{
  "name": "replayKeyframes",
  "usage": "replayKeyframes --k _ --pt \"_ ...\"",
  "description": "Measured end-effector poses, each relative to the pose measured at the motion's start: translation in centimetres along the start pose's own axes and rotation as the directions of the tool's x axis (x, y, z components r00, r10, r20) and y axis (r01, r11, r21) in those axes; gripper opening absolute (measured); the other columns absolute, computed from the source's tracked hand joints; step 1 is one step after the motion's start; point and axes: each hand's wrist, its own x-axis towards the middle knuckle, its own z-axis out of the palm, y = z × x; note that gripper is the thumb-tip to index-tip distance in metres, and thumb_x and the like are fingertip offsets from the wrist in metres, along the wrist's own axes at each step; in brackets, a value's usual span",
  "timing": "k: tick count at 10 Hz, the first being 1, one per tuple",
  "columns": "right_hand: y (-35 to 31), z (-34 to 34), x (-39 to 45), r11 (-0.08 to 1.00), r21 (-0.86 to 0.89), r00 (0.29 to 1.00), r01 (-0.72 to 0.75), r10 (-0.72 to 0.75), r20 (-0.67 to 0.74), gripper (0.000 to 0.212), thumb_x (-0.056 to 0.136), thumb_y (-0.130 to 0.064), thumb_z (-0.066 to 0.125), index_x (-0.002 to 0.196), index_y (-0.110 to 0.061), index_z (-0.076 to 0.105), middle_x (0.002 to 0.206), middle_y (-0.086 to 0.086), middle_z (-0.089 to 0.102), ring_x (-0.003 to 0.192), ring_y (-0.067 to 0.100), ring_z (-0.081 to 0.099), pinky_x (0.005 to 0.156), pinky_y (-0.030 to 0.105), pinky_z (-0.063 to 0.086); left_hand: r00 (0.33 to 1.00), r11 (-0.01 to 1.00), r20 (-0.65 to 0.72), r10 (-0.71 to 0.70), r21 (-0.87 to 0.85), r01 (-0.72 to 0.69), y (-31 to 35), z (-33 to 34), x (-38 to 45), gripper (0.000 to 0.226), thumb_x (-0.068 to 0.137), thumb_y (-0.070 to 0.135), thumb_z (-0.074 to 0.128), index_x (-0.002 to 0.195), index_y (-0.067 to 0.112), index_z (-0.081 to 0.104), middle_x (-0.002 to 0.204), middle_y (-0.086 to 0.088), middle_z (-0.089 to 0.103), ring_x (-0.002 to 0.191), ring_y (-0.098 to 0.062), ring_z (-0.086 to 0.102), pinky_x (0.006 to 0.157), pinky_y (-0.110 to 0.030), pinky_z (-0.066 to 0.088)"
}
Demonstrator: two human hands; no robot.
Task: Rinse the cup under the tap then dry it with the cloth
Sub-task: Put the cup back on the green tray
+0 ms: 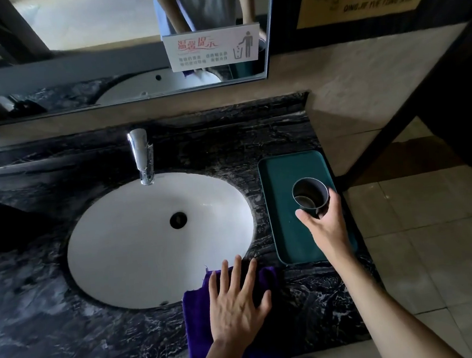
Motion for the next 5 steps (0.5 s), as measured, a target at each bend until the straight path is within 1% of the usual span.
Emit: replayKeyframes --k 1,2,3,4,5 --pt "-0.4 -0.6 -0.6 1.0 0.016 0.999 0.0 -0.001 0.038 0.105 0.078 -0.032 0.085 0.159 -0.021 0.019 0.167 0.007 0.026 0.152 0.024 0.031 0.124 0.05 0.028 1.0 1.0 0.01 -0.002 -0.007 0.002 0.0 -0.1 -0.1 0.075 0.087 0.068 0.053 0.151 0.029 0.053 0.156 -0.007 0.055 0.143 -0.037 0.052 0.112 -0.061 0.044" --pt "-1.9 -1.1 -2.5 0.996 -0.016 0.995 0.09 -0.09 -0.039 0.101 0.081 -0.041 0.078 0.16 -0.018 0.021 0.168 0.002 0.023 0.153 0.016 0.023 0.126 0.049 0.023 0.999 1.0 -0.048 -0.001 -0.028 -0.001 -0.2 -0.1 -0.1 0.076 0.087 0.07 0.053 0.152 0.031 0.051 0.157 -0.007 0.054 0.144 -0.036 0.051 0.113 -0.061 0.044" --pt "-5.1 -0.3 -5.2 0.953 -0.101 0.946 0.285 -0.297 -0.13 0.089 0.085 -0.05 0.06 0.158 -0.013 0.027 0.161 -0.005 0.029 0.15 0.013 0.027 0.124 0.055 0.025 0.99 0.998 -0.141 -0.033 -0.057 0.025 -0.7 -2.4 0.5 0.077 0.089 0.068 0.05 0.155 0.03 0.046 0.16 -0.01 0.049 0.148 -0.036 0.046 0.119 -0.059 0.029" --pt "-9.1 1.0 -6.0 0.852 -0.17 0.857 0.496 -0.511 -0.063 0.082 0.09 -0.05 0.053 0.159 -0.012 0.027 0.163 -0.002 0.028 0.155 0.029 0.026 0.121 0.064 0.024 0.946 0.996 -0.316 -0.067 -0.077 0.044 -1.7 -7.6 3.0 0.076 0.091 0.065 0.047 0.158 0.028 0.042 0.164 -0.013 0.042 0.152 -0.036 0.038 0.121 -0.06 0.025" --pt "-15.2 1.9 -5.8 0.719 -0.235 0.739 0.654 -0.673 0.0 0.08 0.095 -0.051 0.049 0.161 -0.016 0.021 0.17 -0.002 0.017 0.159 0.024 0.011 0.125 0.06 0.013 0.808 0.994 -0.584 -0.081 -0.111 0.02 -2.5 -15.9 5.5 0.077 0.09 0.062 0.048 0.157 0.025 0.04 0.166 -0.016 0.039 0.155 -0.036 0.033 0.123 -0.059 0.023"
